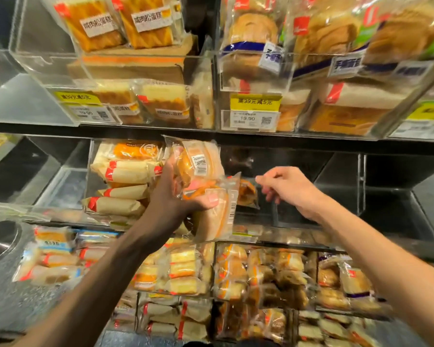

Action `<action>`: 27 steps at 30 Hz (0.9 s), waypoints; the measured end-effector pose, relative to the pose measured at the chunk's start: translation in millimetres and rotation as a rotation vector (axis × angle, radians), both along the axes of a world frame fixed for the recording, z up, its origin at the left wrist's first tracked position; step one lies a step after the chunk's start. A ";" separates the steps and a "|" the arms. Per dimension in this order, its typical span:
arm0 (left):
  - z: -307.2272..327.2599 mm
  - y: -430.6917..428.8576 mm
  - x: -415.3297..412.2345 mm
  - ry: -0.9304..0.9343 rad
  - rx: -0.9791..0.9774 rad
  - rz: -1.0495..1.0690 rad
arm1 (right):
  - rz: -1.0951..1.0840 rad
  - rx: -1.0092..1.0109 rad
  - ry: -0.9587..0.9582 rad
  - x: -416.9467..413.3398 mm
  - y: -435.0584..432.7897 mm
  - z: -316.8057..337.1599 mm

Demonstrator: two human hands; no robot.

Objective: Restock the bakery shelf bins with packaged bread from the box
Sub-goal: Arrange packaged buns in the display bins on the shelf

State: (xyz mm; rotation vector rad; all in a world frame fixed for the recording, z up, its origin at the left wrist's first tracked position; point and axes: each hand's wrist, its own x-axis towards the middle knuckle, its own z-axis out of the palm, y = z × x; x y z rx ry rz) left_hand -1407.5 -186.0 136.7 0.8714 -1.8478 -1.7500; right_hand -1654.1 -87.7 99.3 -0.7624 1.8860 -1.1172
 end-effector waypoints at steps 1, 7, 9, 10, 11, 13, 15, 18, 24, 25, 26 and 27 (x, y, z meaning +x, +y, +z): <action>-1.2 7.5 -4.8 0.007 -0.042 0.034 | 0.070 -0.060 -0.055 13.0 20.0 17.8; -7.1 54.2 -51.7 0.027 -0.302 0.051 | 0.169 -0.145 -0.281 58.1 86.8 62.8; -4.4 66.0 -68.3 0.080 -0.342 0.009 | 0.071 -0.137 -0.336 59.6 96.5 65.5; -0.7 73.6 -74.8 0.114 -0.362 0.003 | 0.035 -0.134 -0.387 58.9 101.0 67.1; -0.6 79.2 -79.3 0.144 -0.382 -0.013 | 0.005 -0.131 -0.440 57.2 104.9 68.0; 1.5 91.6 -85.7 0.213 -0.369 -0.069 | -0.041 -0.144 -0.540 54.0 111.0 68.3; 4.4 102.3 -90.1 0.278 -0.309 -0.089 | -0.076 -0.162 -0.600 49.7 115.8 64.8; 13.1 114.3 -98.5 0.338 -0.323 -0.008 | -0.110 -0.162 -0.655 43.6 121.2 61.4; 17.8 86.0 -92.4 0.336 -0.162 0.104 | -0.228 -0.117 -0.650 19.0 127.0 47.4; 19.2 78.4 -88.2 0.347 -0.109 0.112 | -0.241 -0.108 -0.642 13.3 128.0 44.1; 17.1 69.0 -82.0 0.338 -0.094 0.126 | -0.261 -0.099 -0.637 7.0 128.4 41.2; 14.9 60.6 -75.4 0.335 -0.088 0.126 | -0.286 -0.089 -0.627 -0.1 127.6 38.1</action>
